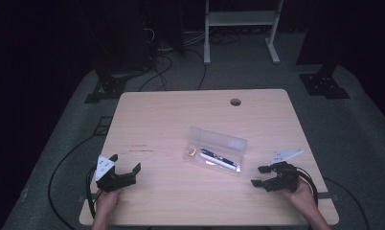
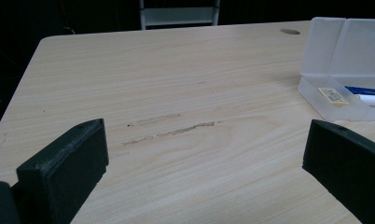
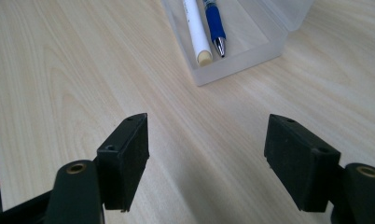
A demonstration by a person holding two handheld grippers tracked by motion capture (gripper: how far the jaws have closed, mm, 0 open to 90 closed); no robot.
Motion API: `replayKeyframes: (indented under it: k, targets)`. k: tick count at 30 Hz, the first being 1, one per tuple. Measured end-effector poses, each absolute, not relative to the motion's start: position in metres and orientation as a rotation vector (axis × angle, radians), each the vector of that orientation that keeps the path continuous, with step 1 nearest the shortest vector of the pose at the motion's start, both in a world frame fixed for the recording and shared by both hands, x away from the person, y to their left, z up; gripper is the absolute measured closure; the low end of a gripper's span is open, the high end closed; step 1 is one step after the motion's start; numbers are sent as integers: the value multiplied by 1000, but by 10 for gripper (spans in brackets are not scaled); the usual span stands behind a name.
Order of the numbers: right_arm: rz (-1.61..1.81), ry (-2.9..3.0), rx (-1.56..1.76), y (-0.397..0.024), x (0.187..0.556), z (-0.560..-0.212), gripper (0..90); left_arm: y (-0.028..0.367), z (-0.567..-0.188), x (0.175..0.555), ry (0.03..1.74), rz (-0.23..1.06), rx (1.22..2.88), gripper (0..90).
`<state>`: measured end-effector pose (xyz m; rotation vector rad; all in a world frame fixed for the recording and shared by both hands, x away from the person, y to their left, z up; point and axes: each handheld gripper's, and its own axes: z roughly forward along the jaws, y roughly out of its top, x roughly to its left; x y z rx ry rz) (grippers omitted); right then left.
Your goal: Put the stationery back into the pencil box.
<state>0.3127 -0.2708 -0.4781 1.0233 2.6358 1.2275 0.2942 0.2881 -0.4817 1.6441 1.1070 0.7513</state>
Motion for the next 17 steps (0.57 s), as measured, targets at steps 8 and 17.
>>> replayKeyframes:
  k: [8,17]
  targets:
    - [1252,2613,1061,-281,302,-484,295,288,-482,295,1104,752,1653,0]
    - [1303,2558,1091,-292,287,-488,294,288,-482,295,1102,744,1653,0]
